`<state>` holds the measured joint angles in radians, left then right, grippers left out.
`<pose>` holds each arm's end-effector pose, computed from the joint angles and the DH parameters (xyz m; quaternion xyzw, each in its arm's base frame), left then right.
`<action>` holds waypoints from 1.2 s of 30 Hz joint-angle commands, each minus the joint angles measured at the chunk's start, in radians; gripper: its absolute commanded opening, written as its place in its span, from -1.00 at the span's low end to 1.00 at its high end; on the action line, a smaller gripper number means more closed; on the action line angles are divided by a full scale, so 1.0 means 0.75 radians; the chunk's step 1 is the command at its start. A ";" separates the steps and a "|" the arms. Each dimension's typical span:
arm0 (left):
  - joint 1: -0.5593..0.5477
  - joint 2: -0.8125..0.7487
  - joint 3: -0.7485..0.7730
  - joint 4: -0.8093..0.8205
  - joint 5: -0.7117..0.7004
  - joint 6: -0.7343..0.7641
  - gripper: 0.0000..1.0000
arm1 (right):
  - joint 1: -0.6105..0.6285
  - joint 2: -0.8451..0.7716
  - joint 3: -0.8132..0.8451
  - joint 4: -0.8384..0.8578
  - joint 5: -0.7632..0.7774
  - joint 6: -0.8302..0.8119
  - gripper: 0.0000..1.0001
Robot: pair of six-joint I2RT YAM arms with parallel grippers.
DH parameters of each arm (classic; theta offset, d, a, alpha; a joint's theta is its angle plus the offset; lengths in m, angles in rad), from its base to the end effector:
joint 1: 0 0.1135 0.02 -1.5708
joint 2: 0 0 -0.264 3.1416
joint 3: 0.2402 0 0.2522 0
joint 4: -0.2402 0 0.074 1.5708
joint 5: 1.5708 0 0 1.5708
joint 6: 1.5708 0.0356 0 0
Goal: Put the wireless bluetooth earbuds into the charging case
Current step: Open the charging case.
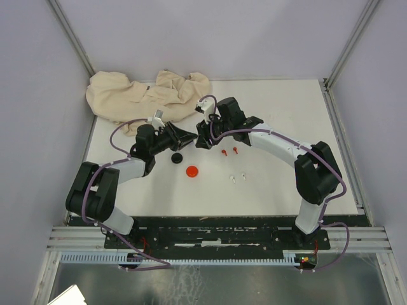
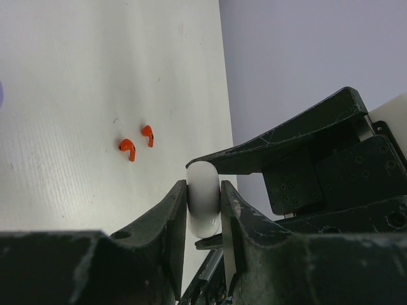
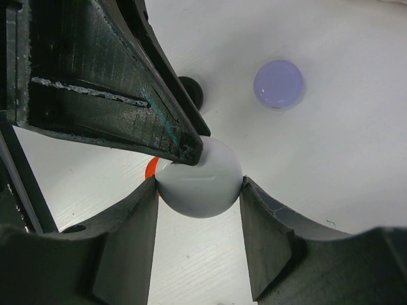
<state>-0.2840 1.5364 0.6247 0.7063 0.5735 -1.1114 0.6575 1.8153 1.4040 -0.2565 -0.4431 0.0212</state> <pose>0.2923 -0.1054 0.1992 -0.1358 0.7531 -0.5569 0.3227 0.3198 0.2662 0.2610 -0.3656 0.8038 0.3281 0.3356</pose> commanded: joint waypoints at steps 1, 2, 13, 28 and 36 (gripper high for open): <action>-0.042 0.000 0.029 0.093 0.077 0.044 -0.39 | 0.003 0.000 0.065 0.085 -0.019 0.006 -0.59; -0.044 0.001 0.030 0.093 0.079 0.045 -0.41 | 0.003 0.001 0.065 0.085 -0.019 0.007 -0.59; -0.059 0.007 0.036 0.095 0.084 0.058 -0.90 | 0.003 -0.006 0.076 0.100 -0.017 0.026 -0.44; -0.059 0.009 0.044 0.090 0.088 0.057 -0.79 | -0.002 -0.024 0.071 0.100 -0.007 0.031 -0.43; -0.061 0.015 0.054 0.090 0.108 0.063 -0.64 | -0.002 -0.014 0.086 0.088 -0.015 0.033 -0.45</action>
<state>-0.2966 1.5452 0.6258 0.7128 0.5598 -1.1015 0.6533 1.8153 1.4059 -0.2710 -0.4370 0.0307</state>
